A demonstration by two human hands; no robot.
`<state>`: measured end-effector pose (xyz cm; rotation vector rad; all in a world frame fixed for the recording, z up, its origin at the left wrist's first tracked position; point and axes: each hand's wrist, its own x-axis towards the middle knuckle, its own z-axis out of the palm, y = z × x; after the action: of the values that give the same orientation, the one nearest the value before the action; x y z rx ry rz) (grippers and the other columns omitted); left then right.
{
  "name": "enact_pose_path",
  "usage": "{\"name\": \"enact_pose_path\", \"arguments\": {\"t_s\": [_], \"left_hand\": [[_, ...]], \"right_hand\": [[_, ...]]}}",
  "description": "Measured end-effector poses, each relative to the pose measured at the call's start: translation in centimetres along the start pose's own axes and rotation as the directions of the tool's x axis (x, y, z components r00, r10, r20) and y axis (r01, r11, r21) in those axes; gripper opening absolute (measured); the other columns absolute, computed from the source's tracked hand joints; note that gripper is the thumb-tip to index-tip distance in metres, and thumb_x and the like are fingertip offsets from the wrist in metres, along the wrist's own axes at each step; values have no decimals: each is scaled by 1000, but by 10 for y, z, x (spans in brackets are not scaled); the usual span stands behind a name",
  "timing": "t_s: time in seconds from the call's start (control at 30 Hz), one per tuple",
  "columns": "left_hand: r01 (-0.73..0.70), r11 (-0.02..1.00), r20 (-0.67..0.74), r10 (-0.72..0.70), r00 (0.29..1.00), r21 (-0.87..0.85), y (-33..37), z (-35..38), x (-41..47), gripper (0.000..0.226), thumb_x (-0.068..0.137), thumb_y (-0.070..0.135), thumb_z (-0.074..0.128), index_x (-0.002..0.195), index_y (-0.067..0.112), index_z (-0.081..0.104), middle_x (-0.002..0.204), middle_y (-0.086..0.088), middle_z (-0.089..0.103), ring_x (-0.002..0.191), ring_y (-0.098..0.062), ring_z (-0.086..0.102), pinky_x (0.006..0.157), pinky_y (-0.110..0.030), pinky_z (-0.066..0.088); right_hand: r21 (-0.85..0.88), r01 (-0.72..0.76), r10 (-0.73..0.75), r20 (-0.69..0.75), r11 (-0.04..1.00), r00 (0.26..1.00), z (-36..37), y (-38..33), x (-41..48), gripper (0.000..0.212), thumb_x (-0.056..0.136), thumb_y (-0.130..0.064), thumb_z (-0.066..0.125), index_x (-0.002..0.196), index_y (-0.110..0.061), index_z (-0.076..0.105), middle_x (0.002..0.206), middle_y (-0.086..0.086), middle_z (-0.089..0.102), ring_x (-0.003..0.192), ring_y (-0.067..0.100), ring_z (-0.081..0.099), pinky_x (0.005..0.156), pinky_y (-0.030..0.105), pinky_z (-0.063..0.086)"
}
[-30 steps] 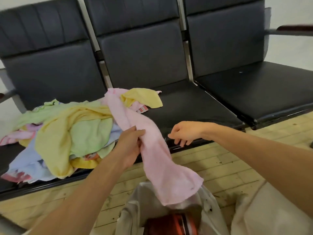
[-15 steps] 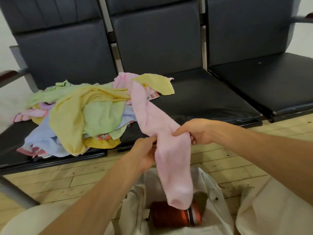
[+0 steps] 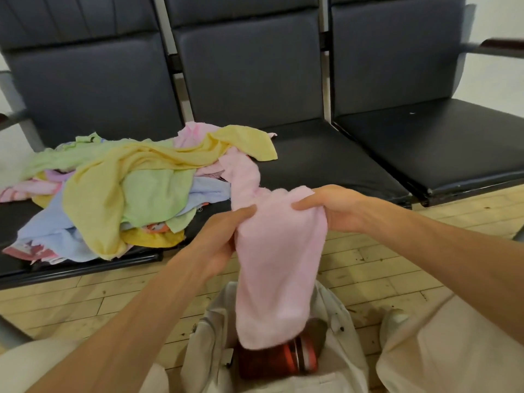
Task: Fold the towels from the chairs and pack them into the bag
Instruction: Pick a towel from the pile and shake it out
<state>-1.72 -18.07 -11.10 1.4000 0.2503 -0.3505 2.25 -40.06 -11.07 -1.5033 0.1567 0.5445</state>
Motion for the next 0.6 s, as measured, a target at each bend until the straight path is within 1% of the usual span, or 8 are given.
{"name": "enact_pose_path", "arguments": {"t_s": [0.07, 0.17, 0.27, 0.33, 0.37, 0.43, 0.53, 0.6], "left_hand": [[-63, 998, -47, 63, 997, 21, 3, -1, 0, 19, 89, 23, 65, 107, 17, 68, 105, 0, 73, 99, -17, 66, 87, -33, 51], [-155, 956, -81, 181, 980, 250, 5, -7, 1, 29, 88, 23, 66, 116, 16, 65, 109, 1, 71, 101, -20, 65, 85, -35, 53], [-115, 947, -13, 125, 992, 300, 6, -10, -1, 26, 91, 21, 61, 115, 11, 66, 107, -3, 72, 105, -25, 65, 96, -42, 50], [-55, 958, 25, 50, 998, 280, 11, -11, -5, 28, 90, 19, 59, 113, 5, 65, 110, -8, 71, 106, -27, 65, 96, -42, 48], [-24, 968, 46, 13, 999, 252, 13, -13, -6, 37, 86, 20, 58, 118, 2, 63, 111, -8, 70, 103, -27, 63, 92, -41, 47], [26, 986, 79, -40, 996, 164, 18, -18, -8, 52, 81, 21, 53, 128, -1, 56, 108, -11, 65, 94, -25, 58, 84, -37, 44], [34, 998, 78, -38, 996, 49, 26, -24, -9, 41, 89, 10, 43, 126, 0, 57, 100, -11, 67, 80, -19, 61, 76, -32, 48], [-1, 1000, 83, 1, 997, -3, 32, -25, -11, 36, 91, 6, 46, 124, 1, 58, 104, -11, 71, 83, -19, 65, 73, -30, 54]], "right_hand": [[-104, -17, 15, -20, 994, 1000, -8, 0, -1, 39, 77, -6, 78, 114, -3, 68, 113, 9, 72, 106, 27, 67, 86, 40, 56], [-309, -78, 56, -82, 948, 995, -21, 1, -3, 42, 69, -9, 85, 108, -4, 71, 109, 8, 73, 103, 25, 67, 80, 36, 57], [-525, -155, 99, -133, 837, 986, -28, 5, -7, 39, 69, -14, 86, 102, -2, 70, 104, 10, 72, 97, 27, 68, 83, 38, 58], [-610, -174, 99, -155, 773, 983, -30, 5, -11, 37, 73, -19, 84, 103, -4, 69, 104, 9, 72, 97, 26, 68, 84, 39, 57], [-607, -160, 89, -145, 779, 985, -30, 3, -13, 35, 76, -21, 82, 104, -5, 69, 104, 8, 72, 98, 25, 68, 83, 37, 57], [-515, -84, 49, -81, 853, 995, -32, -4, -16, 33, 81, -22, 78, 108, -6, 70, 106, 6, 74, 101, 23, 69, 86, 36, 56], [-300, 86, -99, -28, 950, 995, -32, -17, -19, 32, 89, -25, 70, 114, -5, 68, 111, 7, 73, 106, 22, 68, 95, 39, 53], [-167, 204, -220, -81, 965, 972, -31, -25, -20, 30, 93, -23, 64, 116, -3, 65, 114, 8, 71, 108, 22, 66, 95, 37, 52]]}}
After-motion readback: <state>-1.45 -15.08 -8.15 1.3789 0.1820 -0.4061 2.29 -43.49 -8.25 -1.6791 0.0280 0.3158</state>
